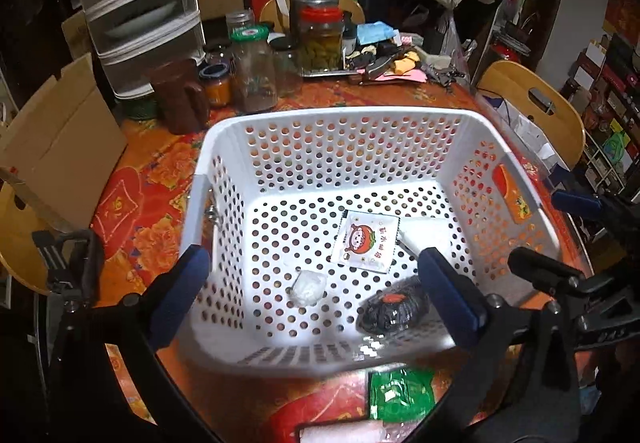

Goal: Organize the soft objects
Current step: 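Withdraw both tools from the basket toward the pink rolled towel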

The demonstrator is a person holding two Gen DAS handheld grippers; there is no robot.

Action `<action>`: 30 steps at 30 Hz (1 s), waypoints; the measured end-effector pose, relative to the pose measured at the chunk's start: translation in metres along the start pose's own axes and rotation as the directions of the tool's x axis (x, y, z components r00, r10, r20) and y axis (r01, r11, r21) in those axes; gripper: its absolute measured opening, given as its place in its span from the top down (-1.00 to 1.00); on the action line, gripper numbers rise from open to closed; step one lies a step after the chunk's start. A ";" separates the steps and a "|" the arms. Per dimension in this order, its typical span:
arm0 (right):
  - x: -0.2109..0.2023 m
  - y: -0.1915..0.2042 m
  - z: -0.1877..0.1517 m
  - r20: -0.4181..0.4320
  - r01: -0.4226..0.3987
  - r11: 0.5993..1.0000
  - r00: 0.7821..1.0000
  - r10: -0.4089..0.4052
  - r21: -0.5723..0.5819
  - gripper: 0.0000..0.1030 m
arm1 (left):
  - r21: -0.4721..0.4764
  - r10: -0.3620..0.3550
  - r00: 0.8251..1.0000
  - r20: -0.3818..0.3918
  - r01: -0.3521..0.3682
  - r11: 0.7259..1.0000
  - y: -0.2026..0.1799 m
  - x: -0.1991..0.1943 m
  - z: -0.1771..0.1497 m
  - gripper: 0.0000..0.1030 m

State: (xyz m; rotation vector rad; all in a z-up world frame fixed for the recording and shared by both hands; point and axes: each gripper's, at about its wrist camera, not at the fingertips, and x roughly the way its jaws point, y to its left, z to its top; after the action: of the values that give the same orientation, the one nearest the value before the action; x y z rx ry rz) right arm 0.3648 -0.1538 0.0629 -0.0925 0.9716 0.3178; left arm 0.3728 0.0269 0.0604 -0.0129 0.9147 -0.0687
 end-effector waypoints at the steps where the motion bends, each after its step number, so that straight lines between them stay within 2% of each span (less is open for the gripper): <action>1: -0.003 0.000 -0.002 0.007 0.004 1.000 1.000 -0.004 0.002 -1.00 | 0.004 -0.002 1.000 0.004 0.002 1.000 0.000 -0.006 -0.003 -1.00; 6: -0.021 0.000 -0.016 0.042 0.019 1.000 0.999 -0.019 0.012 -1.00 | 0.033 0.025 0.998 0.050 -0.027 0.999 -0.002 -0.040 -0.024 -1.00; 8: -0.030 0.002 -0.023 0.056 0.021 1.000 0.998 -0.022 0.009 -1.00 | 0.026 0.011 0.997 0.070 -0.013 1.000 0.000 -0.056 -0.035 -1.00; 11: -0.045 0.009 -0.034 0.084 0.020 1.000 0.996 -0.020 0.006 -1.00 | -0.007 0.029 0.994 0.102 -0.029 1.000 0.004 -0.079 -0.055 -1.00; 16: -0.065 0.018 -0.059 0.121 -0.002 1.000 0.993 0.002 -0.006 -1.00 | -0.016 -0.016 0.992 0.127 0.018 1.000 0.007 -0.103 -0.096 -1.00; 24: -0.078 0.033 -0.124 0.134 -0.023 1.000 0.991 0.024 -0.004 -1.00 | -0.056 -0.002 0.998 0.070 0.006 0.998 0.020 -0.088 -0.162 -1.00; 30: -0.069 0.052 -0.183 0.131 -0.083 0.996 0.988 0.081 0.016 -1.00 | -0.100 -0.056 0.998 0.030 0.059 0.993 0.022 -0.062 -0.198 -1.00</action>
State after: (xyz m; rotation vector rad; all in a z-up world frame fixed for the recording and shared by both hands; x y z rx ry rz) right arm 0.1670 -0.1603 0.0198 -0.0121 0.8503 0.3844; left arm 0.1788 0.0564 -0.0121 -0.1340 0.8896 -0.0752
